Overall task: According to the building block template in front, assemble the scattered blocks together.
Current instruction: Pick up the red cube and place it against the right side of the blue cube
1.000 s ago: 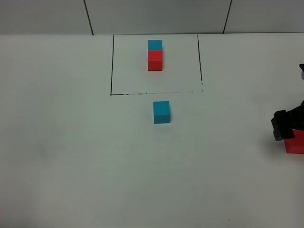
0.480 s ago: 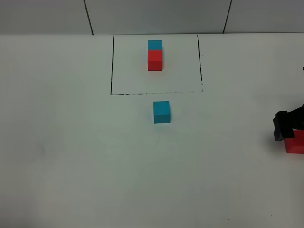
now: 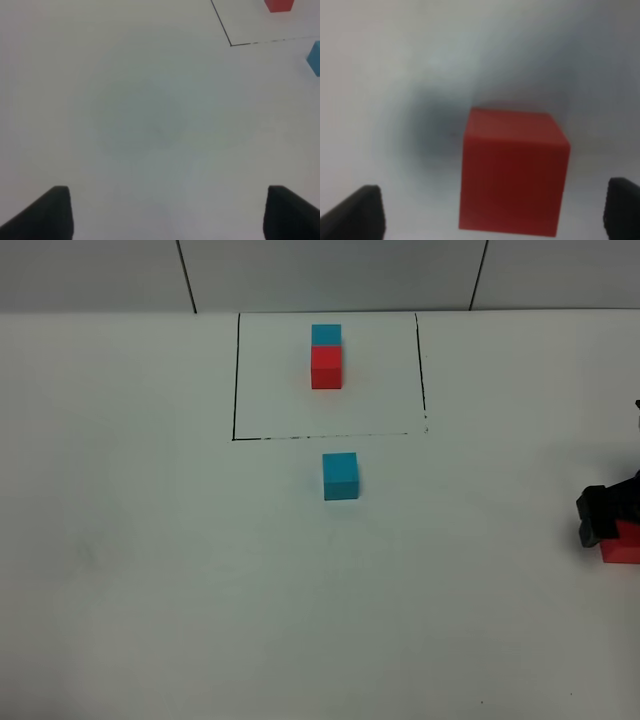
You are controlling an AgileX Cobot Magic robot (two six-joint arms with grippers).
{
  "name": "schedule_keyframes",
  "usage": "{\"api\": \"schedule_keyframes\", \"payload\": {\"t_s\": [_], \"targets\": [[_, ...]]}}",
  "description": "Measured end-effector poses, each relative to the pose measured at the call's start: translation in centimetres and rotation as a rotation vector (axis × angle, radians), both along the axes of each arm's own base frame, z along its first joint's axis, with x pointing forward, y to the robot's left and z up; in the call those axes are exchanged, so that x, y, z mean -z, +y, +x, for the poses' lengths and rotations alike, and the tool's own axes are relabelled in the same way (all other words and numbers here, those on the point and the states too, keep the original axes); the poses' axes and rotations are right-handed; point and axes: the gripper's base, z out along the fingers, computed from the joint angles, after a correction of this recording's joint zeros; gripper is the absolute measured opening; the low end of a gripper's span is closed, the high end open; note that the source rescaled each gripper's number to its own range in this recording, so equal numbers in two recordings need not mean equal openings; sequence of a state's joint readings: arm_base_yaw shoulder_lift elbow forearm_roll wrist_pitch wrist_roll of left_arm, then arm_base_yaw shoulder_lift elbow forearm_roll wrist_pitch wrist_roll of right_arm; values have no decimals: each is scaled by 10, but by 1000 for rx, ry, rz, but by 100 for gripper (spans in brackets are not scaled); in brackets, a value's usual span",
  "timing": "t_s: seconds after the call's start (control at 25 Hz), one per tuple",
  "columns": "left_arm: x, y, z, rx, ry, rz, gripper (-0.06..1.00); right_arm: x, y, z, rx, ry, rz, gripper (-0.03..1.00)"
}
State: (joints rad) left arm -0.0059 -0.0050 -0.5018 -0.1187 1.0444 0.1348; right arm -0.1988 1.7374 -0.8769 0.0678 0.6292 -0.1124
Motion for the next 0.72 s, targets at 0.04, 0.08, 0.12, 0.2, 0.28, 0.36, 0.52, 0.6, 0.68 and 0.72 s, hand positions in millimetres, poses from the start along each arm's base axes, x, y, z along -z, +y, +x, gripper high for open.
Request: {"api": "schedule_keyframes", "payload": {"t_s": [0.04, 0.08, 0.12, 0.2, 0.28, 0.36, 0.52, 0.6, 0.68, 0.72], "targets": [[0, 0, 0, 0, 0, 0, 69, 2, 0, 1, 0, 0, 0, 76], [0, 0, 0, 0, 0, 0, 69, 4, -1, 2, -3, 1, -2, 76], [0, 0, 0, 0, 0, 0, 69, 7, -1, 2, -5, 5, -5, 76], [0, 0, 0, 0, 0, 0, 69, 12, -3, 3, -1, 15, -5, 76], [0, 0, 0, 0, 0, 0, 69, 16, -4, 3, -3, 25, -7, 76], [0, 0, 0, 0, 0, 0, 69, 17, -5, 4, -5, 23, -10, 76], [0, 0, 0, 0, 0, 0, 69, 18, -5, 5, -5, 14, -13, 69], [0, 0, 0, 0, 0, 0, 69, 20, -5, 5, -8, 18, -15, 59], [0, 0, 0, 0, 0, 0, 69, 23, -6, 5, -15, 29, -18, 45], [0, 0, 0, 0, 0, 0, 69, 25, -6, 5, -20, 36, -21, 36]]}}
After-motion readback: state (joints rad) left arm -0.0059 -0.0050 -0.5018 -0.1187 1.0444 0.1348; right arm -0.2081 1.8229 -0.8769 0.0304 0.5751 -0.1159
